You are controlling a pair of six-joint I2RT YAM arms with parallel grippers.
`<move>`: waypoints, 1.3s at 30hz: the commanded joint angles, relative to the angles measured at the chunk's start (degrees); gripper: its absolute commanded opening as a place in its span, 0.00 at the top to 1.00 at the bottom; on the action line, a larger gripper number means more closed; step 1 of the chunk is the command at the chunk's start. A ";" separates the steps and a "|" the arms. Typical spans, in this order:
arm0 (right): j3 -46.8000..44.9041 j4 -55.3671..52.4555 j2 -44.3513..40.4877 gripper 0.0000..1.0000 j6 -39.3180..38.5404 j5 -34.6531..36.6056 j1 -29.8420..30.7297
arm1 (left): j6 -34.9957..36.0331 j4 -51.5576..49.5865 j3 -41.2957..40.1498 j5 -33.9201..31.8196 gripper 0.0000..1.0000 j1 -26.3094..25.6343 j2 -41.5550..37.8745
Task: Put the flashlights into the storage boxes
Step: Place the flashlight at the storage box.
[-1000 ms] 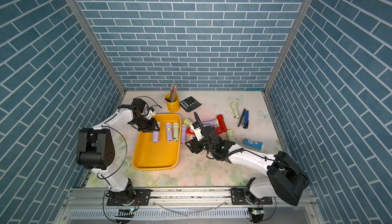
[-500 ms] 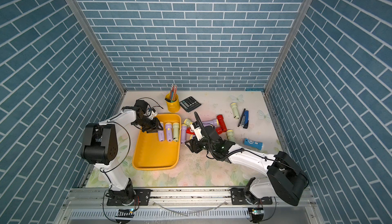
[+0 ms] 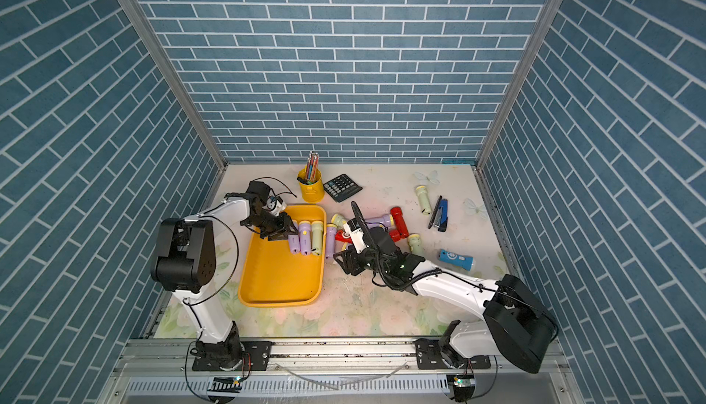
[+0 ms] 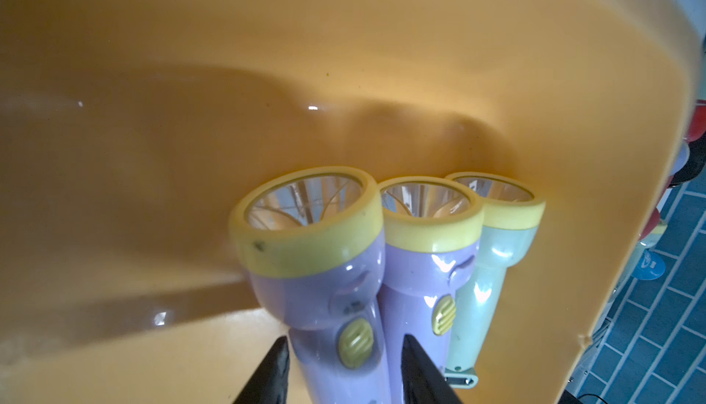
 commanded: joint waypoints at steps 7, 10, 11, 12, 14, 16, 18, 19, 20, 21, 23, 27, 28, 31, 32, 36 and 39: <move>-0.86 -1.71 -3.13 0.36 0.69 1.74 -1.05 | 0.29 -2.39 -1.70 -2.98 0.49 -0.43 -13.06; -0.05 -5.43 -4.46 0.36 -0.10 0.68 -3.30 | 0.90 -2.31 -3.34 -3.63 0.49 -0.78 -18.79; 0.28 -7.19 -4.68 0.36 -0.67 -0.29 -4.27 | 1.18 -2.10 -4.04 -3.65 0.49 -0.87 -20.70; 1.15 -9.46 -4.81 0.36 -1.52 -1.58 -5.47 | 1.27 -1.63 -5.11 -3.47 0.49 -1.03 -22.81; 2.93 -14.62 -4.46 0.36 -3.62 -4.00 -7.79 | 1.08 0.33 -8.03 -2.63 0.49 -1.12 -26.96; 5.30 -21.27 -3.50 0.36 -6.94 -5.71 -9.51 | -0.07 4.08 -12.33 -1.28 0.49 -1.14 -31.50; 7.86 -27.07 -1.84 0.36 -10.46 -5.84 -10.19 | -1.46 8.66 -17.12 0.24 0.49 -1.22 -35.44; 9.48 -29.93 -0.88 0.37 -12.32 -5.69 -10.49 | -2.34 10.69 -19.55 0.84 0.49 -1.31 -37.20; 10.65 -32.16 0.00 0.37 -13.82 -5.45 -10.41 | -3.08 12.02 -21.37 1.06 0.49 -1.36 -38.51; 12.03 -34.60 1.05 0.37 -15.34 -5.10 -10.46 | -4.00 12.95 -23.04 1.15 0.49 -1.40 -39.69; 14.28 -38.44 3.19 0.37 -18.08 -4.34 -10.52 | -4.59 13.35 -25.05 1.10 0.49 -1.49 -41.02; 18.90 -44.26 8.40 0.36 -22.89 -1.29 -10.55 | -4.34 12.40 -26.26 0.83 0.49 -1.58 -41.65; 19.84 -45.03 9.48 0.36 -23.56 -0.90 -10.64 | -4.32 12.30 -26.27 0.88 0.49 -1.58 -41.60; 21.90 -46.23 12.92 0.35 -24.59 -0.40 -11.17 | -4.19 12.20 -26.05 1.01 0.49 -1.58 -41.72; 22.52 -46.62 14.08 0.35 -24.92 -0.31 -11.47 | -4.19 12.29 -25.96 1.02 0.49 -1.58 -41.65; 24.71 -47.20 18.69 0.35 -25.84 -0.30 -12.02 | -4.77 13.25 -26.20 1.53 0.49 -1.58 -41.51; 26.22 -46.91 21.26 0.35 -26.20 -0.22 -12.00 | -4.69 13.19 -26.28 1.63 0.49 -1.58 -41.41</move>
